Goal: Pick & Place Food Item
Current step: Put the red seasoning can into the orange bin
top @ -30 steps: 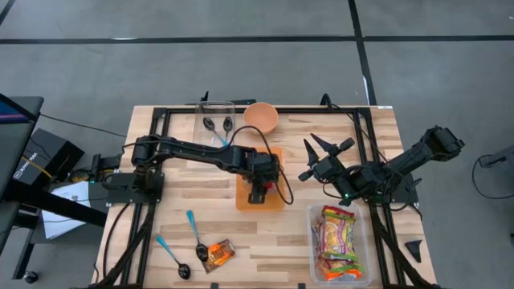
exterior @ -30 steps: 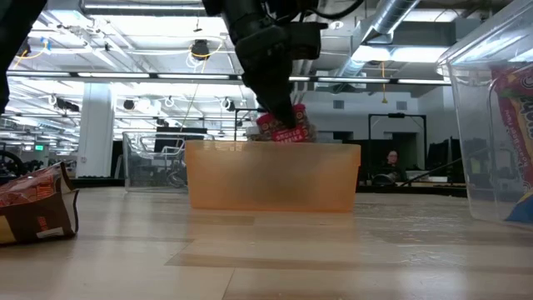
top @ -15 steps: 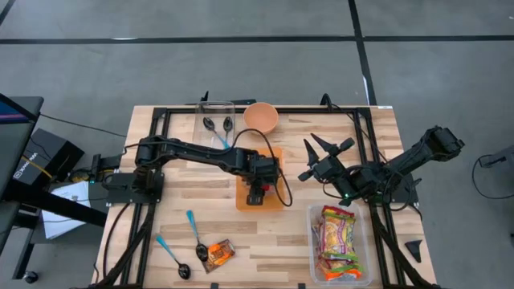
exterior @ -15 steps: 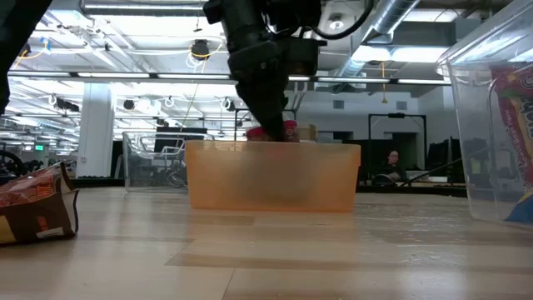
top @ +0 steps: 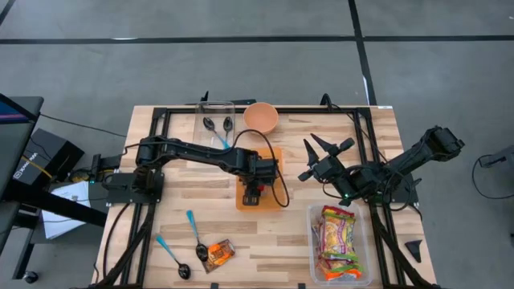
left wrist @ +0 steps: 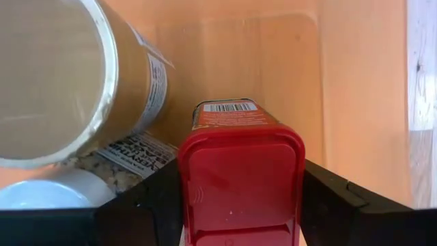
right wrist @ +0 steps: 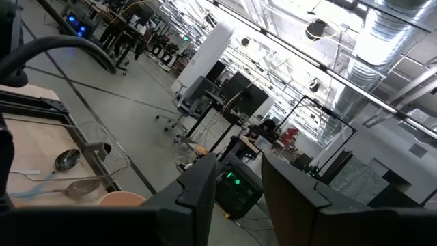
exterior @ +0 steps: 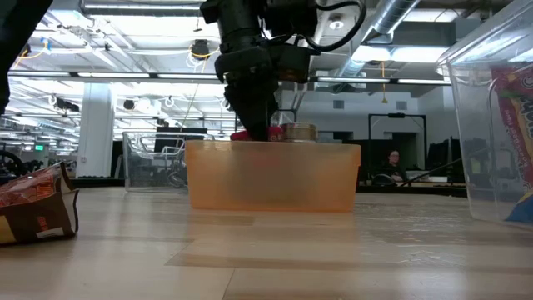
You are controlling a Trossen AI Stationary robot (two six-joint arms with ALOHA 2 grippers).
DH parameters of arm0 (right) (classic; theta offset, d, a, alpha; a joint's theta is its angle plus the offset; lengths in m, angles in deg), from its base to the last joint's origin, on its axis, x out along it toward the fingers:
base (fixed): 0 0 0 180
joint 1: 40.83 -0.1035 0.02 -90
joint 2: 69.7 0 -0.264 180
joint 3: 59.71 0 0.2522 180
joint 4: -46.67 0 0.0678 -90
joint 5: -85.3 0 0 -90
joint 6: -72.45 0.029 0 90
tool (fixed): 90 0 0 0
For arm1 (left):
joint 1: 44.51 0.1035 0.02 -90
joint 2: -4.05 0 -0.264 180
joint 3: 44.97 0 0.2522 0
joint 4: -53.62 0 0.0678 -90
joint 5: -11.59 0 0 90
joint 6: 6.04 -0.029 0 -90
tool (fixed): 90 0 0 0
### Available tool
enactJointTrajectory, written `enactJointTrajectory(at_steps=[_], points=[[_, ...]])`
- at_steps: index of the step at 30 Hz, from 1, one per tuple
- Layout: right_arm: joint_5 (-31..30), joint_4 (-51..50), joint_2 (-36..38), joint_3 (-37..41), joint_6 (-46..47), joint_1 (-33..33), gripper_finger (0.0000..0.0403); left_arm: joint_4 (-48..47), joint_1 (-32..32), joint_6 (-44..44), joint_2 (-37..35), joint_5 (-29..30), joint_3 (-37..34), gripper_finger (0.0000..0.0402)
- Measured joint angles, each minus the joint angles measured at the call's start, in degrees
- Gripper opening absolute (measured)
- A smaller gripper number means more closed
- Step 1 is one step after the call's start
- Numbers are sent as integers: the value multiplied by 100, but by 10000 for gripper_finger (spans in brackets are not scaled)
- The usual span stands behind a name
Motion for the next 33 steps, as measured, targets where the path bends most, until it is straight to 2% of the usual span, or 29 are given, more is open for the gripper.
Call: enactJointTrajectory(at_steps=[13,23,33], points=[[0,-7,-1,0,0,0,115,-313,16,0,0,9,-2,213],[-1,-24,0,0,0,0,115,-350,44,-13,-4,17,-2,261],[-8,-31,0,0,1,-2,115,-395,87,-17,-388,20,-7,269]])
